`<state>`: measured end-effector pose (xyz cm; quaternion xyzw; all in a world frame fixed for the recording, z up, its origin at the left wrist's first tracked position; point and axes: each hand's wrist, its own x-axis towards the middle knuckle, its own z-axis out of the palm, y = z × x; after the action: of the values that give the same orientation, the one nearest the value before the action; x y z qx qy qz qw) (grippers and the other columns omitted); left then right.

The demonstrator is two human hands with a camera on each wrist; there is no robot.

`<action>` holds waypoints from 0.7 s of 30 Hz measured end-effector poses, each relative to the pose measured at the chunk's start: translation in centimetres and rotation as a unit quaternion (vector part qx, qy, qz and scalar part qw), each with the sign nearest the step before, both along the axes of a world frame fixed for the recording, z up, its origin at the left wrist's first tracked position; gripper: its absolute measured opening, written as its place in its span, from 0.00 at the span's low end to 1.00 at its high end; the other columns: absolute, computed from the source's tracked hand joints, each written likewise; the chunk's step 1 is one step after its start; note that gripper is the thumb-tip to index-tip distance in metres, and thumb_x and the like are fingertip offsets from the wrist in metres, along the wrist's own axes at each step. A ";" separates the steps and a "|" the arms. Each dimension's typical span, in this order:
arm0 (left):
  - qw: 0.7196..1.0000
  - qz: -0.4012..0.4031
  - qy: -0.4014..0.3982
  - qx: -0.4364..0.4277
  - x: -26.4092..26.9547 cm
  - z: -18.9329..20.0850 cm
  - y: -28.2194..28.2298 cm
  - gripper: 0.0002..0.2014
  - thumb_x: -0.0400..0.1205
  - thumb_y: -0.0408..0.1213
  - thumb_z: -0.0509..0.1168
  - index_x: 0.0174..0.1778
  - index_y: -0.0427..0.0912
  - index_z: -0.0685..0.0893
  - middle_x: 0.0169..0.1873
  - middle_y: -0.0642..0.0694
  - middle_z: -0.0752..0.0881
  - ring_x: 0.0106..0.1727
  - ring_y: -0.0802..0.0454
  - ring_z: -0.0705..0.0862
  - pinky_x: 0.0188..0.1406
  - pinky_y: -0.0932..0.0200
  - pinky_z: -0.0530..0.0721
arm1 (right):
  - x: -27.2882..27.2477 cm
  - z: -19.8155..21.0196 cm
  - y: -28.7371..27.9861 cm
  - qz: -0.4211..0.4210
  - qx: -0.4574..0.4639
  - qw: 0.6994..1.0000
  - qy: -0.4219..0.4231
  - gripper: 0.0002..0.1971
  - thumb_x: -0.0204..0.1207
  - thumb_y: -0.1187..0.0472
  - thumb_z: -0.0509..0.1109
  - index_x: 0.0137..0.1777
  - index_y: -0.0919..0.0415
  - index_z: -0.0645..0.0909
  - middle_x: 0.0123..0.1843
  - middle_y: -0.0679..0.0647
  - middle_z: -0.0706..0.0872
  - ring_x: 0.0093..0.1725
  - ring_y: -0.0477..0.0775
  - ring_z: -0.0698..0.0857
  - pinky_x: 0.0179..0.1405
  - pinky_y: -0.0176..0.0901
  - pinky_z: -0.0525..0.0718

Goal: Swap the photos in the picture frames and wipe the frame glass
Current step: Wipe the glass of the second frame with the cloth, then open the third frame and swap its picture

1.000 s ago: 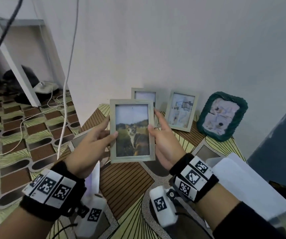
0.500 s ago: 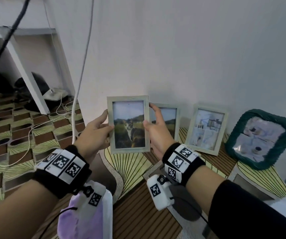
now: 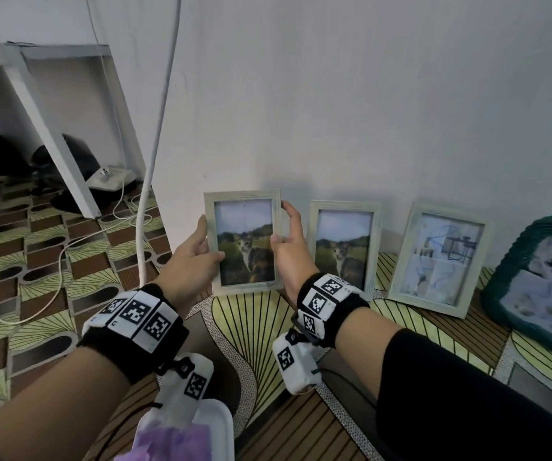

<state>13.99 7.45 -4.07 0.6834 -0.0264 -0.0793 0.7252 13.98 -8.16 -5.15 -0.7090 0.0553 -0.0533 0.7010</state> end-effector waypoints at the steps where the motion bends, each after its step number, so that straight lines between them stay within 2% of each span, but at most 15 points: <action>1: 1.000 0.002 0.010 -0.005 0.1 -0.2 -0.1 0.35 0.86 0.18 0.52 0.85 0.52 0.53 0.63 0.43 0.86 0.42 0.69 0.86 0.40 0.63 0.87 | 0.1 -0.2 0.2 0.002 -0.002 1.000 0.007 0.35 0.86 0.70 0.53 0.74 0.23 0.62 0.57 0.47 0.79 0.72 0.77 0.73 0.69 0.72 0.68; 3: 0.999 0.002 0.032 -0.003 0.2 -0.6 0.0 0.38 0.86 0.18 0.52 0.86 0.53 0.49 0.69 0.40 0.80 0.39 0.66 0.88 0.36 0.65 0.88 | 0.2 -0.8 0.4 0.012 -0.002 1.000 0.016 0.34 0.87 0.70 0.52 0.75 0.23 0.61 0.75 0.60 0.74 0.76 0.78 0.66 0.70 0.70 0.69; 5: 0.999 -0.007 0.040 0.014 0.3 -1.0 0.4 0.39 0.85 0.18 0.53 0.86 0.55 0.47 0.69 0.43 0.80 0.38 0.61 0.90 0.31 0.64 0.87 | 0.2 -1.1 0.4 0.012 -0.001 1.000 0.022 0.34 0.87 0.69 0.52 0.76 0.24 0.59 0.84 0.62 0.62 0.77 0.76 0.66 0.70 0.67 0.70; 8: 0.997 -0.021 0.046 0.056 0.0 -0.8 0.7 0.41 0.85 0.21 0.56 0.86 0.57 0.44 0.68 0.44 0.82 0.47 0.55 0.89 0.38 0.60 0.88 | 0.1 -1.2 0.2 0.015 -0.002 0.999 0.028 0.34 0.88 0.70 0.51 0.80 0.29 0.57 0.86 0.60 0.60 0.77 0.75 0.63 0.70 0.65 0.68; 10: 0.997 -0.023 0.048 0.064 -0.5 -0.4 0.4 0.42 0.86 0.22 0.58 0.85 0.57 0.42 0.70 0.42 0.80 0.42 0.56 0.88 0.32 0.65 0.88 | 0.1 -1.2 0.3 0.020 -0.019 0.999 0.034 0.33 0.89 0.68 0.51 0.82 0.29 0.54 0.85 0.59 0.62 0.77 0.75 0.64 0.69 0.63 0.69; 12: 0.997 -0.016 0.044 0.066 -0.9 0.2 0.0 0.40 0.86 0.25 0.58 0.86 0.54 0.43 0.72 0.40 0.77 0.43 0.57 0.85 0.28 0.70 0.85 | -0.1 -1.2 0.3 0.024 -0.037 0.999 0.030 0.32 0.89 0.64 0.53 0.83 0.30 0.51 0.86 0.56 0.60 0.79 0.71 0.67 0.70 0.59 0.71; 13: 0.996 -0.012 0.038 0.076 -1.2 0.6 0.0 0.38 0.87 0.26 0.58 0.86 0.53 0.44 0.70 0.42 0.79 0.41 0.60 0.85 0.27 0.72 0.84 | -0.2 -1.1 0.3 0.025 -0.044 0.998 0.021 0.31 0.90 0.62 0.54 0.84 0.32 0.50 0.87 0.53 0.58 0.81 0.67 0.66 0.75 0.57 0.70; 14: 0.996 -0.006 0.029 0.087 -1.6 0.9 -0.1 0.36 0.87 0.28 0.58 0.86 0.52 0.47 0.61 0.46 0.83 0.35 0.64 0.85 0.24 0.74 0.82 | -0.4 -1.0 0.3 0.026 -0.050 0.998 0.009 0.30 0.90 0.61 0.55 0.85 0.34 0.50 0.88 0.52 0.57 0.84 0.62 0.63 0.79 0.55 0.65; 16: 0.995 0.007 0.013 0.099 -2.4 1.6 0.0 0.30 0.88 0.31 0.58 0.84 0.52 0.56 0.35 0.56 0.86 0.21 0.71 0.82 0.18 0.75 0.79 | -0.9 -0.5 0.1 0.026 -0.052 0.998 -0.006 0.29 0.89 0.58 0.56 0.86 0.38 0.52 0.87 0.53 0.59 0.85 0.55 0.61 0.84 0.56 0.61; 17: 0.995 0.012 0.009 0.102 -2.8 1.9 0.1 0.28 0.88 0.31 0.58 0.83 0.53 0.59 0.27 0.61 0.85 0.19 0.72 0.81 0.17 0.74 0.79 | -1.2 -0.2 -0.1 0.024 -0.046 0.999 -0.009 0.29 0.89 0.57 0.57 0.86 0.39 0.53 0.87 0.55 0.61 0.84 0.55 0.63 0.84 0.56 0.62; 18: 0.995 0.017 0.008 0.102 -3.3 2.3 0.1 0.28 0.88 0.32 0.59 0.83 0.53 0.59 0.25 0.64 0.85 0.20 0.72 0.82 0.17 0.73 0.80 | -1.5 0.2 -0.4 0.022 -0.038 0.999 -0.009 0.28 0.89 0.56 0.57 0.86 0.39 0.54 0.86 0.57 0.64 0.83 0.55 0.65 0.83 0.53 0.63; 19: 0.994 0.021 0.008 0.104 -3.6 2.5 0.2 0.29 0.88 0.34 0.60 0.84 0.53 0.58 0.27 0.65 0.84 0.21 0.72 0.83 0.17 0.72 0.80 | -1.9 0.5 -0.7 0.019 -0.032 0.999 -0.009 0.28 0.89 0.56 0.58 0.86 0.40 0.56 0.85 0.58 0.65 0.83 0.54 0.67 0.81 0.47 0.64; 21: 0.993 0.019 0.004 0.117 -4.3 2.9 0.1 0.31 0.87 0.38 0.62 0.85 0.54 0.56 0.38 0.64 0.86 0.23 0.68 0.84 0.23 0.67 0.80 | -2.9 1.3 -1.5 0.017 -0.022 1.000 -0.008 0.27 0.88 0.55 0.58 0.85 0.43 0.59 0.84 0.57 0.67 0.81 0.52 0.69 0.72 0.40 0.66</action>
<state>9.74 7.51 -1.14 0.7635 -0.0010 -0.0703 0.6420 11.05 -9.64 -3.82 -0.7249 0.0364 -0.0484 0.6862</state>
